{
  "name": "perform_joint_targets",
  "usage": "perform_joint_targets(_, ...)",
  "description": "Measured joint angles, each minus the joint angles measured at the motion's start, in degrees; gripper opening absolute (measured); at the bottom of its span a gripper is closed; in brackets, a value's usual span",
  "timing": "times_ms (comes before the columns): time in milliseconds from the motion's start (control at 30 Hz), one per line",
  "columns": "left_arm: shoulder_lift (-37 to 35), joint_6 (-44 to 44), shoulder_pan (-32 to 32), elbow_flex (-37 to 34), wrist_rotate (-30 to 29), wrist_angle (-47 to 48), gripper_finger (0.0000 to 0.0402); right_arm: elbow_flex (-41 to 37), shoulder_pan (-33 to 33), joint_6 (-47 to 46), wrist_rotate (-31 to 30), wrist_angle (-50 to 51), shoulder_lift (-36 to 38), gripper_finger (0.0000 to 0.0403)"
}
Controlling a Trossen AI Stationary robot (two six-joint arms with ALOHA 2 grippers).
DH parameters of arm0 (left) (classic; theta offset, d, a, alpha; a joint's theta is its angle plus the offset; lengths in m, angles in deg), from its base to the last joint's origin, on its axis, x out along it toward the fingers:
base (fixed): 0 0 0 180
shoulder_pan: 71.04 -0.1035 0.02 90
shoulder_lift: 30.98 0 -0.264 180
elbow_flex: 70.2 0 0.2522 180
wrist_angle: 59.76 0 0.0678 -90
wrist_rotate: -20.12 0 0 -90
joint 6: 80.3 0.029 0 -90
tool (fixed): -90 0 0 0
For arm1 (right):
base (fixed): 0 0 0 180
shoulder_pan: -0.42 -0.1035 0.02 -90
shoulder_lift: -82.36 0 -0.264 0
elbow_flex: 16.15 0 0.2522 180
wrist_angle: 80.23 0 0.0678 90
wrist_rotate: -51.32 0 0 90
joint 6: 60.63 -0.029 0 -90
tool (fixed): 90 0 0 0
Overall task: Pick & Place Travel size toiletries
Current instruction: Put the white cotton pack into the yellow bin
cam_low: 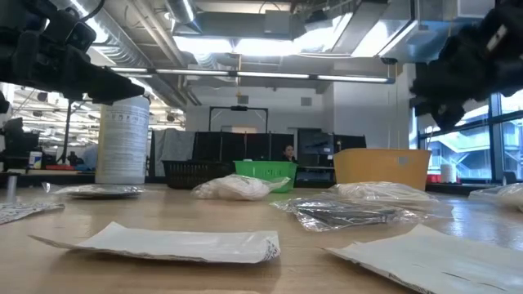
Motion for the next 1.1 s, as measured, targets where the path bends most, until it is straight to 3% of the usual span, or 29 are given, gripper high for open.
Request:
perform_joint_targets(267, -0.01, 0.0, 0.01, 0.02, -0.02, -0.02, 0.0215, 0.0, 0.01, 1.57, -0.02, -16.17, 0.0, 0.007)
perform_joint_targets(467, 0.01, 0.02, 0.01, -0.01, 0.01, -0.02, 0.0217, 0.3, 0.01, 4.23, 0.0, -23.17, 0.0, 0.0102)
perform_joint_targets(600, 0.0, 0.01, 0.01, -0.01, 0.01, -0.02, 0.0217, 3.17, -0.01, 6.39, 0.36, -23.19, -0.6, 0.0128)
perform_joint_targets(767, -0.01, 0.0, -0.01, -0.01, 0.01, 0.01, 0.0215, 9.5, -0.25, 10.05, 6.59, -21.41, -4.97, 0.0146)
perform_joint_targets(933, 0.01, 0.02, 0.01, 0.0, 0.0, 0.0, 0.0217, 16.46, -2.22, 12.33, 7.46, -11.25, -10.61, 0.014)
perform_joint_targets(1100, 0.01, 0.02, 0.0, -0.01, 0.0, -0.02, 0.0215, 20.48, -5.53, 11.13, 4.54, -3.01, -16.96, 0.0126)
